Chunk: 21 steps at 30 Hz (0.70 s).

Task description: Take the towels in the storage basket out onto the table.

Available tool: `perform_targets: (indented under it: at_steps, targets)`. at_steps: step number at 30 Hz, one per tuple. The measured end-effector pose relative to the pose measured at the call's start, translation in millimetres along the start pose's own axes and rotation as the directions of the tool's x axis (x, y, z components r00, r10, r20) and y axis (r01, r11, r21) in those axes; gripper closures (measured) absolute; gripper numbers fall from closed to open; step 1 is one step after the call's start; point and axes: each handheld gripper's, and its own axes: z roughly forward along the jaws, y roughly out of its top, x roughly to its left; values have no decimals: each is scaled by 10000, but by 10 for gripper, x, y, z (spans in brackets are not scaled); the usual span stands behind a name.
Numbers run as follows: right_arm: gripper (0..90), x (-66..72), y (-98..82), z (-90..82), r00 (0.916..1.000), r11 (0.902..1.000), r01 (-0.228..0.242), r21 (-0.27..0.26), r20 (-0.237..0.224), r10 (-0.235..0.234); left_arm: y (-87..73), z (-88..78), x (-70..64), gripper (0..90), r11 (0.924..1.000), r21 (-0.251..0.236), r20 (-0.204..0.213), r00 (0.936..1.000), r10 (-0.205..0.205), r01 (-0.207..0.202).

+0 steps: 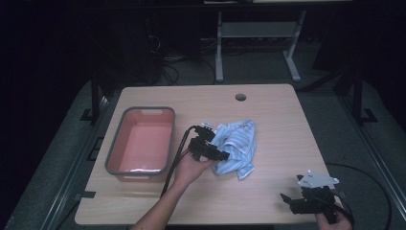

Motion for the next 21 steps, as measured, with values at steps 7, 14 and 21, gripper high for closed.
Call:
perform_targets:
  at_steps: [7,14,21]
  targets:
    - [139,2,8,10,10000,10000,80,22,6,-80,-70,-83,2,378,9996,-241,271,9995,-131,138]
    - [139,15,15,19,10000,9999,75,71,20,-75,-139,-177,1,378,9993,-349,349,9993,-92,104]
    - [139,8,17,29,9999,9999,116,108,41,-116,-253,-223,-12,371,9993,-385,409,9992,24,-8]
